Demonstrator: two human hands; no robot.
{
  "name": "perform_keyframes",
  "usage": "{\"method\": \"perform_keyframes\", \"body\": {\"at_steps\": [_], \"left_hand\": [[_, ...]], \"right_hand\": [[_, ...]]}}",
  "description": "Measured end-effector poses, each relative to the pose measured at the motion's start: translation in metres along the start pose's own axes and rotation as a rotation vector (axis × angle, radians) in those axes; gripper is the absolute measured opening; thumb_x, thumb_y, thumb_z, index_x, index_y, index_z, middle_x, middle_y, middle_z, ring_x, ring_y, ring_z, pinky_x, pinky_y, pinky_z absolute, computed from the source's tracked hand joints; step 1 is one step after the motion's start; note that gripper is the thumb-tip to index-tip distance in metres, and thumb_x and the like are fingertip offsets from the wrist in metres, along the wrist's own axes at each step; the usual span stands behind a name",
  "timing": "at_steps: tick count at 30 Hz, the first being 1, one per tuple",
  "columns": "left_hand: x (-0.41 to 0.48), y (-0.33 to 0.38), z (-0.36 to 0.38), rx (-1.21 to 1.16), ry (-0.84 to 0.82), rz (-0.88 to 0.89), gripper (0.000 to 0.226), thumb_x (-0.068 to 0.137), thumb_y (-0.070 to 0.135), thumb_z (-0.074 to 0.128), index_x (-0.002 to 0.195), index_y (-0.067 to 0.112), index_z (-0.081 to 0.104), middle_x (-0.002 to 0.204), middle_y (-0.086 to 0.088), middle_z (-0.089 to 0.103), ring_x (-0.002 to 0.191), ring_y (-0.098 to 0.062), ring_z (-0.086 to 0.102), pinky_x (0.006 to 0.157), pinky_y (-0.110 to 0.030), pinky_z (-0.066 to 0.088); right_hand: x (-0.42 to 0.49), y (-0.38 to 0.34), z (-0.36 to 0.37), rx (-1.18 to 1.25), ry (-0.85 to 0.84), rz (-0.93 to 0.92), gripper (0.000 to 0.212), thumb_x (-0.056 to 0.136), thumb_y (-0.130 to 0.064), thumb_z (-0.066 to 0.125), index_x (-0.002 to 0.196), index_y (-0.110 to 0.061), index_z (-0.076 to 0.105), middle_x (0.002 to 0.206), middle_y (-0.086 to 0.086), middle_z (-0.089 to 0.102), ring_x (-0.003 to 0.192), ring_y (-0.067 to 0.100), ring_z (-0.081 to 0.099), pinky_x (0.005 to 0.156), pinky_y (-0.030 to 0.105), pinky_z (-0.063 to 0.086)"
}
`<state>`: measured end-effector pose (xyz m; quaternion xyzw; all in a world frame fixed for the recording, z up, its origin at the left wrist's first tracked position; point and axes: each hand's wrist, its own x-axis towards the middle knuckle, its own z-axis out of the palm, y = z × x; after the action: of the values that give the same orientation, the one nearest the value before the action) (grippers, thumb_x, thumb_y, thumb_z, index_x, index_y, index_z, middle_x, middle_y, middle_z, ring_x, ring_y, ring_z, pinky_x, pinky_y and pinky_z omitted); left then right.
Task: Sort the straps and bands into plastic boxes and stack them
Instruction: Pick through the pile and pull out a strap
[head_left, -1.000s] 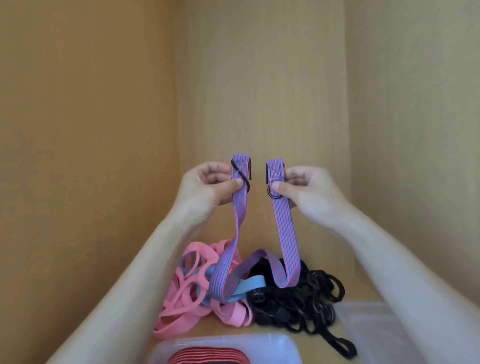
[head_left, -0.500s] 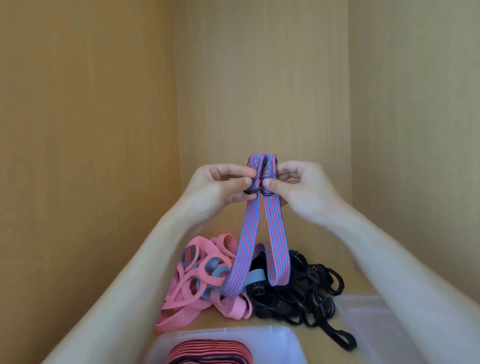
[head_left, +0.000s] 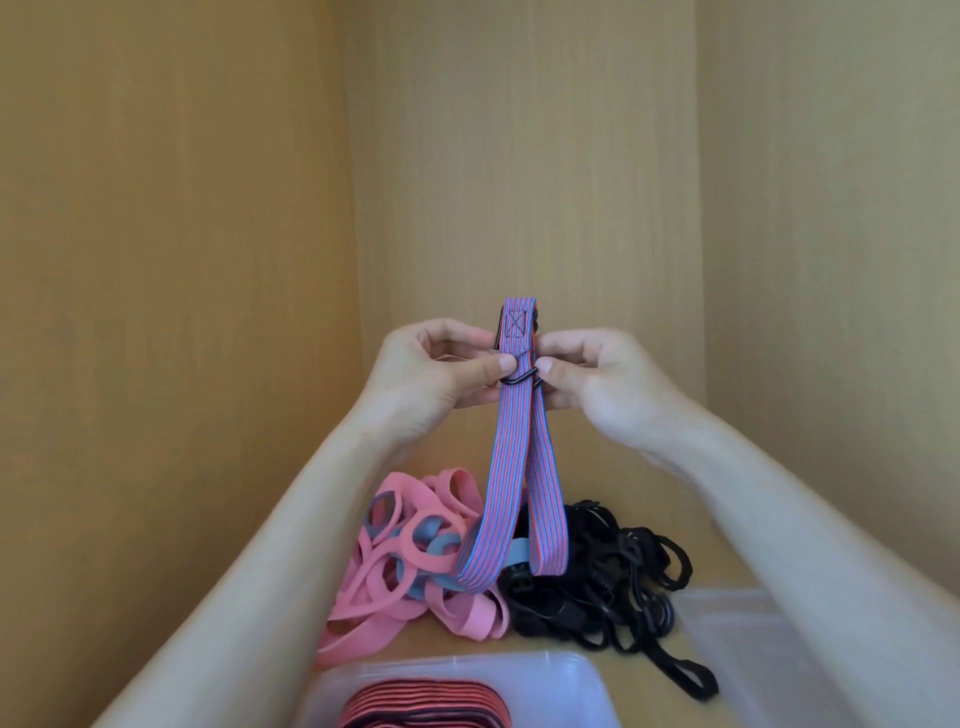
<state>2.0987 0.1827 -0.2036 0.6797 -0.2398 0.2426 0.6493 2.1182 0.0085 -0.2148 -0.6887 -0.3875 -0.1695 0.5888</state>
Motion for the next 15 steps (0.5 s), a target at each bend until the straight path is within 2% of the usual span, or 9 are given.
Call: {"method": "perform_keyframes", "body": {"at_steps": [4,6,9,12,15], "left_hand": [[0.0005,0.0005,-0.0001,0.004,-0.021,-0.030,0.023,0.082,-0.007,0.075,0.100,-0.002,0.062,0.090,-0.021,0.063,0.059,-0.017,0.066,0.059,-0.027,0.060],[0.0003,0.0007,0.0004,0.011,-0.026,-0.043,0.026,0.084,-0.003,0.075,0.105,-0.003,0.061,0.086,-0.019,0.067,0.055,-0.016,0.063,0.055,-0.028,0.059],[0.0010,-0.0014,-0.0018,0.078,-0.016,-0.042,0.028,0.085,0.005,0.077,0.108,-0.005,0.064,0.092,-0.019,0.074,0.067,-0.019,0.069,0.062,-0.031,0.062],[0.0008,-0.0039,-0.0027,0.059,-0.040,-0.072,0.021,0.087,0.006,0.075,0.104,-0.004,0.066,0.099,-0.022,0.076,0.079,-0.024,0.074,0.076,-0.035,0.064],[-0.0007,-0.0063,-0.0020,0.029,-0.090,-0.095,0.011,0.089,0.004,0.072,0.097,0.002,0.066,0.090,-0.017,0.076,0.067,-0.020,0.074,0.063,-0.028,0.061]], "right_hand": [[0.0004,0.0007,-0.0016,-0.015,0.069,-0.003,0.023,0.100,0.007,0.050,0.101,0.000,0.071,0.098,0.020,0.074,0.085,0.017,0.072,0.075,0.026,0.060],[0.0011,0.0011,-0.0027,-0.071,0.109,-0.008,0.018,0.098,0.004,0.054,0.102,0.002,0.072,0.102,0.023,0.073,0.082,0.013,0.067,0.068,0.022,0.054],[0.0019,0.0019,-0.0046,-0.071,0.140,-0.004,0.018,0.095,0.002,0.061,0.095,-0.011,0.074,0.089,0.011,0.075,0.071,0.007,0.063,0.060,0.021,0.045],[0.0031,0.0022,-0.0050,0.006,0.170,0.001,0.023,0.092,0.002,0.066,0.090,-0.020,0.072,0.077,-0.003,0.073,0.065,0.006,0.064,0.059,0.020,0.049],[0.0045,0.0012,-0.0028,0.059,0.186,0.010,0.020,0.090,0.004,0.067,0.090,-0.015,0.071,0.070,-0.001,0.070,0.059,0.008,0.063,0.058,0.020,0.052]]}}
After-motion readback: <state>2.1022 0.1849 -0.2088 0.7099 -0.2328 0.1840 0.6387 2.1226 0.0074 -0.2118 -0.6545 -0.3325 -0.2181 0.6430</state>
